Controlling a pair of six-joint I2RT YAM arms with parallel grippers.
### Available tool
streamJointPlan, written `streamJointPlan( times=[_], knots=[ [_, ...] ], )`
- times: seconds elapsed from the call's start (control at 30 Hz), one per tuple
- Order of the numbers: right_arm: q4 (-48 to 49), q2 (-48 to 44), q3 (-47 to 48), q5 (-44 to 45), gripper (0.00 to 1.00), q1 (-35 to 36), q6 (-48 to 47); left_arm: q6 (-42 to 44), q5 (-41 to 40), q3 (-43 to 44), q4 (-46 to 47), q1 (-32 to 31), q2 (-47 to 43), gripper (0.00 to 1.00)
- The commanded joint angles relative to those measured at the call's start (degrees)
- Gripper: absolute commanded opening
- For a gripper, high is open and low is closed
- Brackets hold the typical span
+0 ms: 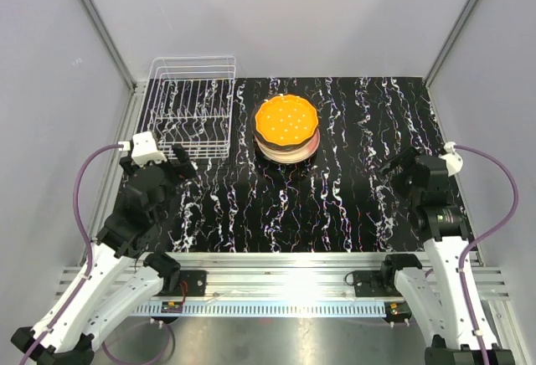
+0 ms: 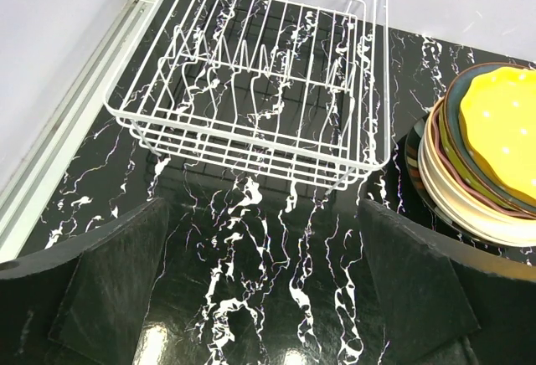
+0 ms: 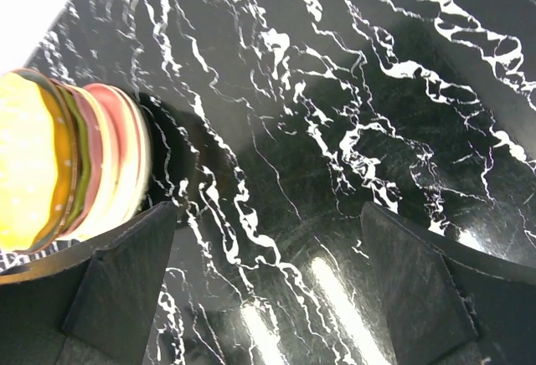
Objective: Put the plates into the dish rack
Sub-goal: Grab a plate with the right arm
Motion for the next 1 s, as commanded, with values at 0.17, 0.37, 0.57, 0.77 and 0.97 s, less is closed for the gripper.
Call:
streamJointPlan(
  times=[0.17,0.37,0.57,0.77,0.97],
  knots=[
    [4.77,-8.77,-2.22,0.12,1.00,-0.24,-3.57,-0.41,2.42,0.47,2.09,-0.37,-1.09,0.99],
    [12.93,-11.85,-2.75,-7.01,1.00,-0.16,-5.18,-0.67,4.27,1.18,1.56,-0.46,-0.47,0.99],
    [21.12,2.89,3.11,-19.93,1.00,-0.16,-2.89,0.73,7.07,1.01,2.16,-0.55,-0.82,0.99],
    [25.52,21.00,11.73,-28.19,0.95,-0.07,-1.58,0.64,7.43,0.74,2.35,-0.90,-1.00,0.99],
    [25.52,33.84,19.47,-26.63,0.85,3.97,-2.53,0.64,7.26,0.65,2.52,-0.98,-1.00,0.99]
  ],
)
